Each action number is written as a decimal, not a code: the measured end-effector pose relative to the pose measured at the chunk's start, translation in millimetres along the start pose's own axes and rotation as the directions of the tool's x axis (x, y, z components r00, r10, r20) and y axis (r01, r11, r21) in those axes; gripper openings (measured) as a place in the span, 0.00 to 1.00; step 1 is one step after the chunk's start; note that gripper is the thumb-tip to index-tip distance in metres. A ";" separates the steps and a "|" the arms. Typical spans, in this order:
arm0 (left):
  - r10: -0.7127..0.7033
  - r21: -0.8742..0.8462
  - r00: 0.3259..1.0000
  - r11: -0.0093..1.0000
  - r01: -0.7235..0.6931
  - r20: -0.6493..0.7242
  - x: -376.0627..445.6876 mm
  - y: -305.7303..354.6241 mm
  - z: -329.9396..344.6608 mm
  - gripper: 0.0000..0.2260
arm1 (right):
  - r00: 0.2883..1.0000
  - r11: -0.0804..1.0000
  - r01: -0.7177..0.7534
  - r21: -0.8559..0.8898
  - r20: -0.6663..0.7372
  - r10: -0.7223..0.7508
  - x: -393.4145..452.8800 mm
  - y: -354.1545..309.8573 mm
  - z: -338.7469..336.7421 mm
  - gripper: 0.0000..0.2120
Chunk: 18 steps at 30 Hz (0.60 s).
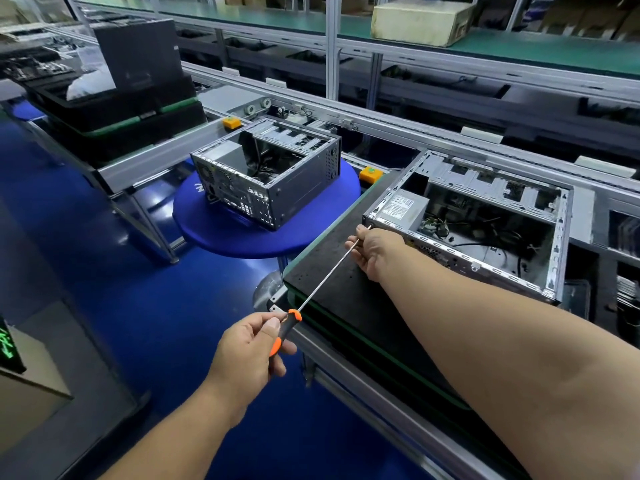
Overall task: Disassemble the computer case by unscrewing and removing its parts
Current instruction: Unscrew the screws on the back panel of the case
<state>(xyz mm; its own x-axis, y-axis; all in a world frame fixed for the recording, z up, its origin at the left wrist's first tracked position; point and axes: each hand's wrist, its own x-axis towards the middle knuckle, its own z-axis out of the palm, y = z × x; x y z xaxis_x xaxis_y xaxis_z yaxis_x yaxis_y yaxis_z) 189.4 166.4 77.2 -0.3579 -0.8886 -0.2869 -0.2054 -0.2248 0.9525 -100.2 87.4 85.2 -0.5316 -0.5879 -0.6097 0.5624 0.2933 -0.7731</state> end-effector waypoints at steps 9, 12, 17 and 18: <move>0.044 0.081 0.998 0.996 -0.040 -0.051 0.6 0.3 -3.5 0.13 | 1.000 1.000 -0.016 0.012 -0.001 0.016 -1.7 -2.4 2.0 0.09; 0.380 0.614 0.925 0.726 -0.310 0.017 -5.4 -4.0 -9.6 0.25 | 1.000 1.000 -0.016 0.020 0.001 0.016 -1.2 -2.6 3.1 0.09; 0.599 0.755 0.773 0.405 -0.517 0.208 -10.0 -10.1 -10.3 0.27 | 1.000 1.000 -0.011 0.025 0.017 0.010 -0.2 -2.5 3.4 0.09; 0.602 0.738 0.777 0.437 -0.514 0.185 -9.4 -10.1 -10.0 0.25 | 1.000 1.000 -0.010 0.030 0.020 0.009 -0.1 -2.6 3.7 0.09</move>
<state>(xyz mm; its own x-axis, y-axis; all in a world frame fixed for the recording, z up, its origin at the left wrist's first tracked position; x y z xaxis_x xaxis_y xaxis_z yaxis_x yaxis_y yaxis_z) 204.0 173.1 71.3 -0.5699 -0.7517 0.3319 -0.5777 0.6538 0.4888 -99.3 83.8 87.9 -0.5139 -0.6000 -0.6131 0.5861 0.2763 -0.7617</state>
